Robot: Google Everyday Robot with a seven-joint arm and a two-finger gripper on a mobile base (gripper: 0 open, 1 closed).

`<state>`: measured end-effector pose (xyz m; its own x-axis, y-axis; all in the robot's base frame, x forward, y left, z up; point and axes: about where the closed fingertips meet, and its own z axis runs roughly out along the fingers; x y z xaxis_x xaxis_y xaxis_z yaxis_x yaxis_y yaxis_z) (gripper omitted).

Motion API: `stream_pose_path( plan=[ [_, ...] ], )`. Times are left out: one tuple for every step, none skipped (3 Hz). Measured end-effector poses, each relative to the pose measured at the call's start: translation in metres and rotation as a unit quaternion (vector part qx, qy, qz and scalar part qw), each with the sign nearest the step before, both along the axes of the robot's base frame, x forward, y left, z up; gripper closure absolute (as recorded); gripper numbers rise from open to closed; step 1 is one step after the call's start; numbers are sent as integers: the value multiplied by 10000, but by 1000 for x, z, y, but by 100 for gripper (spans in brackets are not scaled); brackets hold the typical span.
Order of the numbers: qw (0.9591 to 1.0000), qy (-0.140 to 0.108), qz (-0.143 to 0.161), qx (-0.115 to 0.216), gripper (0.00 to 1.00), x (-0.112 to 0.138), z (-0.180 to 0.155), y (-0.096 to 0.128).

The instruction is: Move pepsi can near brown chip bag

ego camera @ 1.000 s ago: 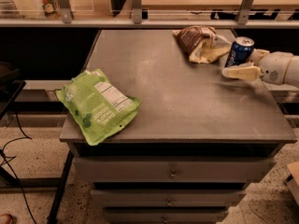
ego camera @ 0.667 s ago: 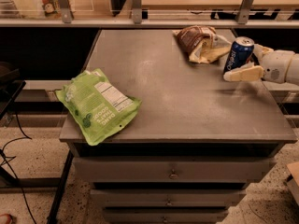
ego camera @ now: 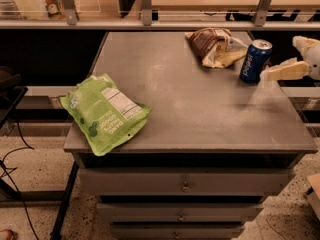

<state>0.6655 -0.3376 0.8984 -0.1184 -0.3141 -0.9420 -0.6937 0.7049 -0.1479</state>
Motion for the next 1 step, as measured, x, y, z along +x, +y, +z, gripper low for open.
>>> stream_pose_path(
  plan=[
    [10000, 10, 5, -13, 0, -1, 1, -1]
  ],
)
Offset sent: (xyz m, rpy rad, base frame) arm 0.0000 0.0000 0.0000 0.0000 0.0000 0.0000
